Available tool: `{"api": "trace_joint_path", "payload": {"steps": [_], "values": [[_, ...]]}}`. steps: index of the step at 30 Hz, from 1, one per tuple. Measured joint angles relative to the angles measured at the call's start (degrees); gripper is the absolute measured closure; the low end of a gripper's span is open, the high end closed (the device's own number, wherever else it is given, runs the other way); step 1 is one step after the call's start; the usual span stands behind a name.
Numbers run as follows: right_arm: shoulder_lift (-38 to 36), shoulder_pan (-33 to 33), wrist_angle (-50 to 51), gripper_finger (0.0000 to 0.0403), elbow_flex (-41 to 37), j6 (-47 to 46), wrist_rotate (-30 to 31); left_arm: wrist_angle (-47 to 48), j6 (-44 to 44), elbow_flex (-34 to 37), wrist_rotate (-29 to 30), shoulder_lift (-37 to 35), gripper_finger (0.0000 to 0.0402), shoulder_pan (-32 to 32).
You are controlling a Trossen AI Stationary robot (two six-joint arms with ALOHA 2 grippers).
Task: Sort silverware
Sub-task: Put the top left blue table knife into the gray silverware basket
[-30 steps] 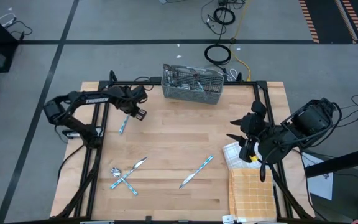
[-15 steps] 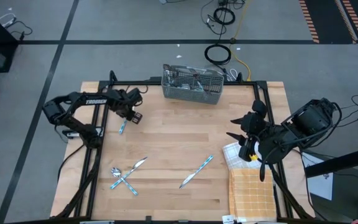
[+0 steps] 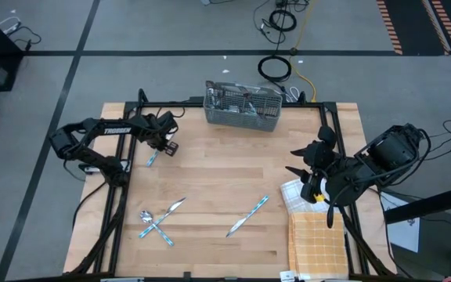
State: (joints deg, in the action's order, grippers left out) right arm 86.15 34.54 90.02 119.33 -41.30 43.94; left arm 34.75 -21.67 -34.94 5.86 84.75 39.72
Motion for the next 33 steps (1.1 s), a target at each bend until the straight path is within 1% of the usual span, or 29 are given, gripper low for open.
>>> {"api": "trace_joint_path", "payload": {"steps": [4,8,11,13,18,22,25,30,33], "values": [[0.0,0.0,0.0,0.0216,0.0,-0.9,-0.3,0.2,-0.4,-0.1,0.2,-1.0,0.0388,-0.4],[0.0,0.1,0.0,0.0216,0.0,-1.5,-0.5,-1.6,-2.2,-0.4,0.2,-5.1,0.0389,-1.2],[0.0,0.1,0.0,0.0216,0.0,-1.5,-0.5,-6.4,-5.0,-1.1,-0.1,-9.6,0.0390,-1.3],[0.0,0.1,0.0,0.0216,0.0,-1.5,-0.5,-7.8,-6.9,-0.8,-0.2,-11.8,0.0390,-1.6],[0.0,0.1,0.0,0.0216,0.0,-1.5,-0.5,-17.5,-12.3,-1.0,-0.1,-17.6,0.0390,-3.5],[0.0,0.1,0.0,0.0216,0.0,-1.3,-0.5,-28.9,-13.4,-1.1,0.3,-20.6,0.0390,-6.1],[0.0,0.1,0.0,0.0216,0.0,-1.1,-0.4,-40.0,-13.6,-1.0,2.0,-20.9,0.0390,-8.6],[0.0,0.1,0.0,0.0216,0.0,0.5,0.3,-59.7,-12.2,-1.1,7.1,-19.7,0.0390,-12.5],[0.0,0.1,0.0,0.0216,0.0,1.6,2.2,-68.3,-9.8,-1.5,10.7,-17.8,0.0390,-14.4]]}}
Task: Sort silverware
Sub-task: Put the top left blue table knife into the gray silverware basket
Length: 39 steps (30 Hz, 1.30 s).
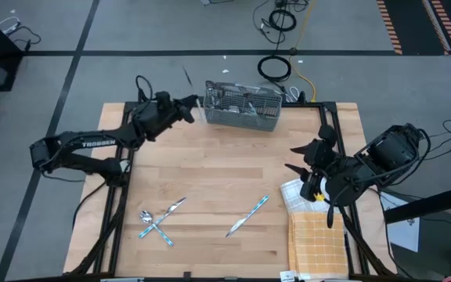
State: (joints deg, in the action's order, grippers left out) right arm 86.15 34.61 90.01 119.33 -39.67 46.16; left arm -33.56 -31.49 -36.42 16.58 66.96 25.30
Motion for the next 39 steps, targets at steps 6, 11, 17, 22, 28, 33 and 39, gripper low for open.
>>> {"api": "trace_joint_path", "payload": {"steps": [6,11,17,22,28,33,39], "values": [[0.0,0.0,0.0,0.0216,0.0,0.9,0.3,-1.1,7.2,-7.8,3.0,7.1,0.0390,-3.3],[0.0,0.2,0.0,0.0216,0.0,0.9,0.0,-1.1,15.0,-18.5,3.0,16.2,0.0390,-5.7],[0.0,2.9,0.0,0.0216,0.0,-1.3,-0.2,-0.1,21.7,-27.4,8.2,25.0,0.0390,-6.2],[0.0,5.6,0.0,0.0216,0.0,-3.8,-0.1,-2.4,21.5,-25.4,13.9,25.6,0.0390,-2.8],[0.0,6.2,0.0,0.0216,0.0,-4.9,0.2,-12.4,21.4,-20.6,14.1,28.2,0.0390,-0.1],[0.0,5.8,0.0,0.0216,0.0,-5.1,0.3,-18.6,24.1,-19.6,14.2,33.1,0.0390,-0.9],[0.0,5.6,0.0,0.0216,0.0,-6.6,0.3,-26.9,26.0,-19.6,17.8,39.2,0.0390,-1.4]]}}
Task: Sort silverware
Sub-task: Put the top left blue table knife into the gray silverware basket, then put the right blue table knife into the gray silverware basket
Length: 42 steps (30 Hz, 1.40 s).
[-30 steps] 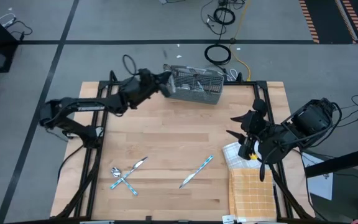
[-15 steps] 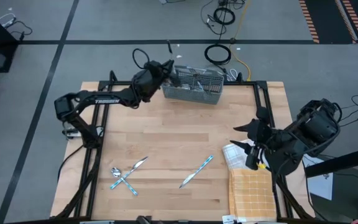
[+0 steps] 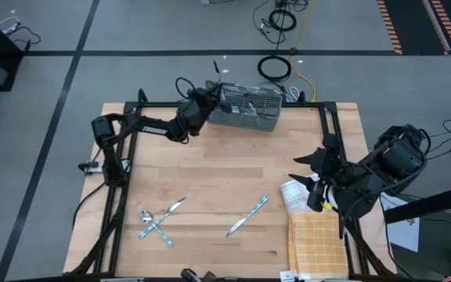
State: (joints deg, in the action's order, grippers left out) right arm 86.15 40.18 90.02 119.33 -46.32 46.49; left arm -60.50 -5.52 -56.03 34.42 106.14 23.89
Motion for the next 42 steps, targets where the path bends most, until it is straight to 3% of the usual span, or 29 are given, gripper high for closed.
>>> {"api": "trace_joint_path", "payload": {"steps": [9,13,19,29,34,37,42], "values": [[0.0,0.0,0.0,0.0216,0.0,-1.5,-0.1,-6.3,-1.5,0.0,0.8,6.3,0.0388,-0.9],[0.0,0.0,0.0,0.0216,0.0,-1.5,-0.1,-5.7,-1.1,0.0,0.5,7.0,0.0352,-1.3],[0.0,0.0,0.0,0.0216,0.0,-1.3,-0.1,-1.3,5.8,0.1,-1.6,5.8,0.0311,-2.6],[0.0,0.0,0.0,0.0216,0.0,-2.4,-0.1,0.8,12.4,0.1,-5.8,5.5,0.0304,-3.2],[0.0,0.0,0.0,0.0216,0.0,-3.9,-0.4,5.9,13.0,0.1,-6.9,3.0,0.0304,-2.3],[0.0,0.0,0.0,0.0216,0.0,-4.0,-0.4,9.7,17.7,0.1,-7.1,-0.7,0.0303,-2.5],[0.0,0.0,0.0,0.0216,0.0,-3.6,-0.3,23.7,19.9,0.1,-7.2,-9.0,0.0303,-2.4]]}}
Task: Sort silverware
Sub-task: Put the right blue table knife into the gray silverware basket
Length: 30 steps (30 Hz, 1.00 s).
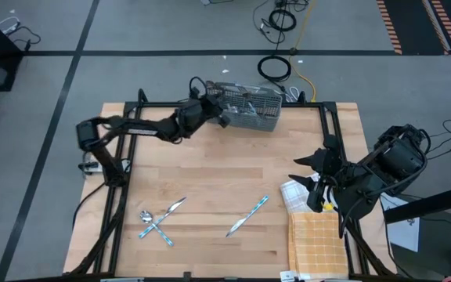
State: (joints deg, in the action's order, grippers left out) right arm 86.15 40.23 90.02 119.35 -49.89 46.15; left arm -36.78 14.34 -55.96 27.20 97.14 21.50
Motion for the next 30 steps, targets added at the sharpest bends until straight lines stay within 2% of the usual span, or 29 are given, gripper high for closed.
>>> {"api": "trace_joint_path", "payload": {"steps": [2,4,9,11,13,16,19,26,30], "values": [[0.0,0.0,0.0,0.0216,0.0,0.3,0.0,6.2,-0.3,0.0,-0.1,-3.6,0.0303,-0.2],[0.0,0.0,0.0,0.0216,0.0,0.9,0.0,12.7,-3.2,0.0,-2.8,-7.1,0.0303,-0.6],[0.0,0.0,-0.2,0.0216,-0.4,1.1,0.0,34.0,-19.4,0.0,-19.3,-16.5,0.0303,-1.6],[0.0,-0.8,0.0,0.0216,-1.8,1.9,-0.1,42.3,-22.4,0.0,-26.3,-19.9,0.0303,-2.3],[0.0,-2.4,0.0,0.0216,-4.0,3.5,-2.3,49.6,-23.1,0.0,-30.6,-23.5,0.0303,-3.4],[0.0,-6.9,-0.5,0.0216,-8.2,5.6,-8.4,57.7,-23.1,0.0,-31.0,-29.2,0.0303,-5.8],[0.0,-12.3,-5.9,0.0216,-13.7,10.5,-14.8,63.0,-23.6,0.0,-28.4,-34.1,0.0303,-8.0],[0.7,-22.6,-27.5,0.0216,-29.6,28.0,-36.7,68.4,-29.0,0.0,-27.1,-42.9,0.0303,-12.3],[4.4,-24.8,-30.6,0.0216,-35.0,35.5,-44.2,72.2,-29.0,0.0,-25.0,-46.0,0.0303,-14.1]]}}
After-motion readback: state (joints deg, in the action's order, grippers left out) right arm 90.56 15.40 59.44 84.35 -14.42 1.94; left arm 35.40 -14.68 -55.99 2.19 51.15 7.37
